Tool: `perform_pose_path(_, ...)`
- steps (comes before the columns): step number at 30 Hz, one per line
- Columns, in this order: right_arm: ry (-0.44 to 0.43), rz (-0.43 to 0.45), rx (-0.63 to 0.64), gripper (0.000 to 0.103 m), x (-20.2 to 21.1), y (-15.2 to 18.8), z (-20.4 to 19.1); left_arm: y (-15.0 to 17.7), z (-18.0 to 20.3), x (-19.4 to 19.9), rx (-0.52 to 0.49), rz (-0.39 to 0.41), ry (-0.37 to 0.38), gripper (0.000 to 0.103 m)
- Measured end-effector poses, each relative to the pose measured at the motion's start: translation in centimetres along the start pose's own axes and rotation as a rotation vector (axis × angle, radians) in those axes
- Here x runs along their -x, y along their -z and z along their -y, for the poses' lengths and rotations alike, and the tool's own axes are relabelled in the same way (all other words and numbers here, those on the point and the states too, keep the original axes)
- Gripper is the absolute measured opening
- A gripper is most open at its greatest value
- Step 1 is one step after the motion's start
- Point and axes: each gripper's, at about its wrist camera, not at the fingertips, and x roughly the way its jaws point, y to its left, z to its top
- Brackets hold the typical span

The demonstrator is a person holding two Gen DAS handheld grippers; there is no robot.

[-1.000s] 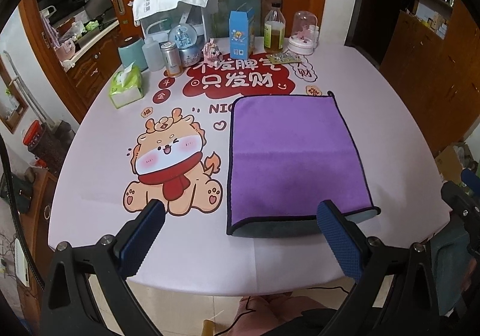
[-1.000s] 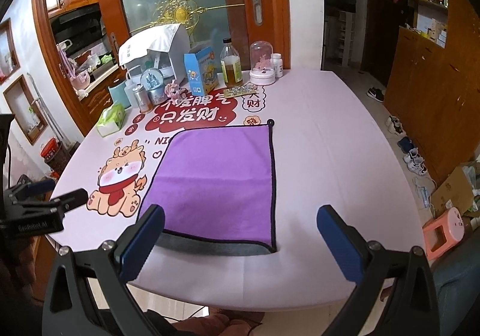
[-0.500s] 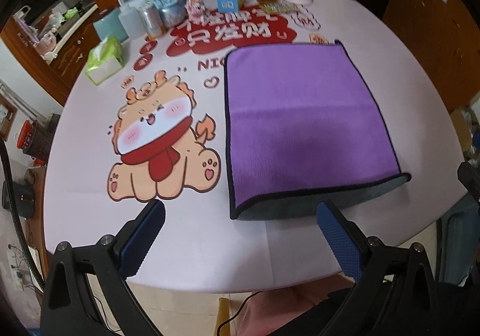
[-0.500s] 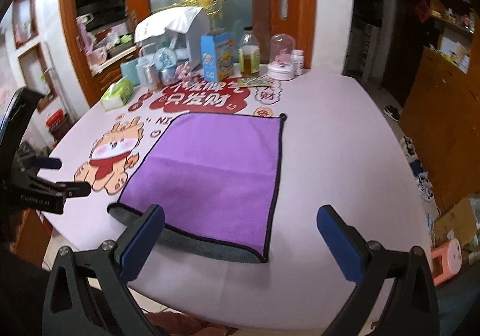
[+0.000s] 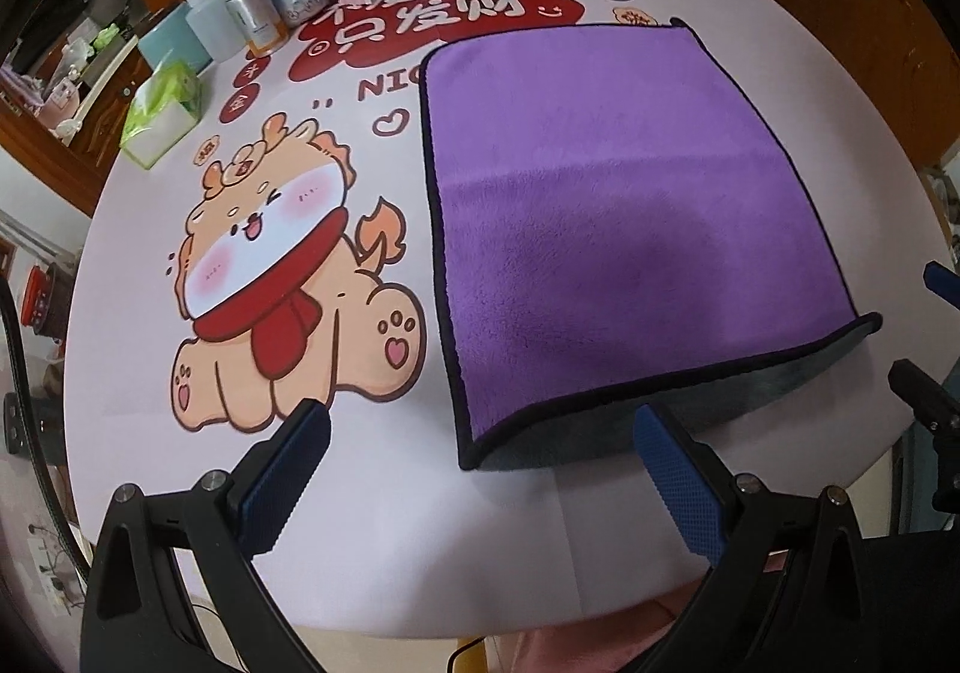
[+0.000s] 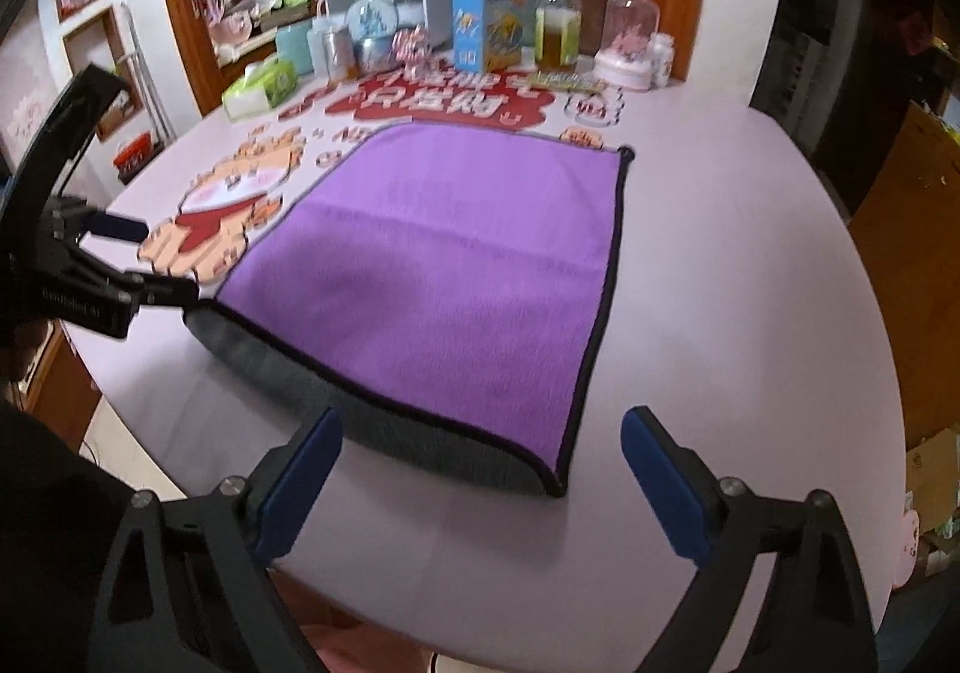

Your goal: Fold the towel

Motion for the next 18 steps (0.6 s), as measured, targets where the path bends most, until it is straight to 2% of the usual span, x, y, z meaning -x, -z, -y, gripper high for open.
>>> perform_pose_path(10, 0.020, -0.110, 0.026, 0.079, -3.7, 1.7, 0.4, -0.4, 0.7, -2.9, -0.068, -0.024, 0.000, 0.100)
perform_pose_path(18, 0.019, -0.148, 0.042, 0.065, -4.9, 2.2, 0.5, -0.3, 1.1, -4.1, -0.092, -0.051, 0.012, 0.096)
